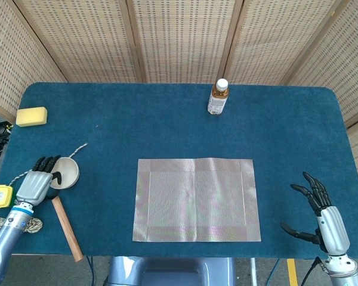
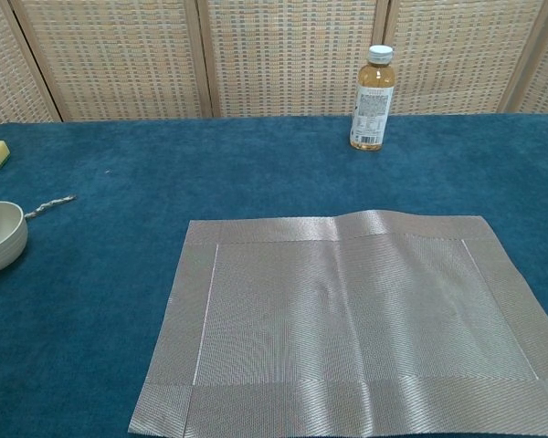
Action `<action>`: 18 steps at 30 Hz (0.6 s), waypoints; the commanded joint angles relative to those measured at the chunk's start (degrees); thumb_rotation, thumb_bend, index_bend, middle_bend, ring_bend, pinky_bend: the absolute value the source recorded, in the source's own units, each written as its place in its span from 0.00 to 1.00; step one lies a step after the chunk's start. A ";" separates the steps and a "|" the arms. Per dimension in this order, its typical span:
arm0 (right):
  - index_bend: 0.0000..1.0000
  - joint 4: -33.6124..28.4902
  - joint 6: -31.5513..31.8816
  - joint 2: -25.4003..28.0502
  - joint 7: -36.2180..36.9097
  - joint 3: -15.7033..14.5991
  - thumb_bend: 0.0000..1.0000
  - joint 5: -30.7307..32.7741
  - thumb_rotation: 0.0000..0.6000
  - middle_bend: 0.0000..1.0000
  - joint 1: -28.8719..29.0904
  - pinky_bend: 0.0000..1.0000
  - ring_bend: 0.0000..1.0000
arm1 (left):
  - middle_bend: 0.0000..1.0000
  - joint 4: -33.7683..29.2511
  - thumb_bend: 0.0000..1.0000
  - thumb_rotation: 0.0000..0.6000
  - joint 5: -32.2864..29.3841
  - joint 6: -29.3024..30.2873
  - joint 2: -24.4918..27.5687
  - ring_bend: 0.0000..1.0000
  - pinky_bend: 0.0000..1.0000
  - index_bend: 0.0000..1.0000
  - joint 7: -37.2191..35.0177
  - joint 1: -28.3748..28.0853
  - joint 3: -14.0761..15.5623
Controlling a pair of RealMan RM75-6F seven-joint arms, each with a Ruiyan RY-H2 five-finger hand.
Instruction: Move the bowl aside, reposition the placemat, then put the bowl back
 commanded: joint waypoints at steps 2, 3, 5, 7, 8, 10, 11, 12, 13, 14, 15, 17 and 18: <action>0.22 0.07 -0.10 0.00 0.16 -0.06 0.21 0.05 1.00 0.00 0.07 0.00 0.00 | 0.00 1.38 0.40 1.00 -0.58 -1.91 -1.76 0.00 0.00 0.57 0.51 -0.52 -0.43; 0.22 0.08 -0.12 0.00 0.18 -0.08 0.21 0.03 1.00 0.00 0.09 0.00 0.00 | 0.00 1.60 0.42 1.00 -0.57 -2.09 -2.03 0.00 0.00 0.59 0.52 -0.56 -0.49; 0.22 0.08 -0.14 0.00 0.18 -0.10 0.21 0.01 1.00 0.00 0.12 0.00 0.00 | 0.00 1.80 0.45 1.00 -0.46 -2.13 -2.30 0.00 0.00 0.63 0.42 -0.60 -0.57; 0.22 0.08 -0.11 -0.01 0.20 -0.10 0.21 0.01 1.00 0.00 0.13 0.00 0.00 | 0.00 1.83 0.46 1.00 -0.14 -1.89 -2.46 0.00 0.00 0.66 0.16 -0.62 -0.64; 0.22 0.09 -0.06 -0.03 0.22 -0.08 0.21 0.02 1.00 0.00 0.13 0.00 0.00 | 0.00 1.73 0.46 1.00 0.14 -1.57 -2.45 0.00 0.00 0.67 0.04 -0.61 -0.68; 0.22 0.16 0.10 -0.10 0.40 -0.01 0.21 0.02 1.00 0.00 0.15 0.00 0.00 | 0.00 1.04 0.47 1.00 1.03 -0.33 -2.16 0.00 0.00 0.67 -0.06 -0.54 -0.75; 0.22 0.20 0.15 -0.14 0.48 0.01 0.21 0.02 1.00 0.00 0.16 0.00 0.00 | 0.00 0.56 0.47 1.00 1.46 0.30 -1.91 0.00 0.00 0.67 -0.02 -0.52 -0.79; 0.22 0.23 0.16 -0.16 0.55 0.03 0.21 0.04 1.00 0.00 0.18 0.00 0.00 | 0.00 -0.21 0.47 1.00 2.08 1.12 -1.56 0.00 0.00 0.67 0.11 -0.58 -0.85; 0.22 0.27 0.14 -0.20 0.67 0.05 0.21 0.07 1.00 0.00 0.23 0.00 0.00 | 0.00 -2.30 0.47 1.00 3.64 2.96 -0.61 0.00 0.00 0.67 0.69 -0.85 -0.89; 0.22 0.30 0.15 -0.21 0.76 0.07 0.21 0.11 1.00 0.00 0.24 0.00 0.00 | 0.00 -3.80 0.47 1.00 4.36 3.74 0.01 0.00 0.00 0.68 1.24 -1.02 -0.94; 0.22 0.32 0.18 -0.19 0.86 0.09 0.21 0.15 1.00 0.00 0.24 0.00 0.00 | 0.00 -5.24 0.47 1.00 4.84 4.22 0.55 0.00 0.00 0.68 1.86 -1.18 -1.02; 0.22 0.32 0.27 -0.14 1.06 0.15 0.21 0.26 1.00 0.00 0.23 0.00 0.00 | 0.00 -8.01 0.47 1.00 5.69 4.91 1.41 0.00 0.00 0.68 3.31 -1.64 -1.26; 0.22 0.30 0.33 -0.10 1.18 0.18 0.21 0.31 1.00 0.00 0.23 0.00 0.00 | 0.00 -9.40 0.47 1.00 6.08 5.09 1.74 0.00 0.00 0.68 4.13 -1.94 -1.40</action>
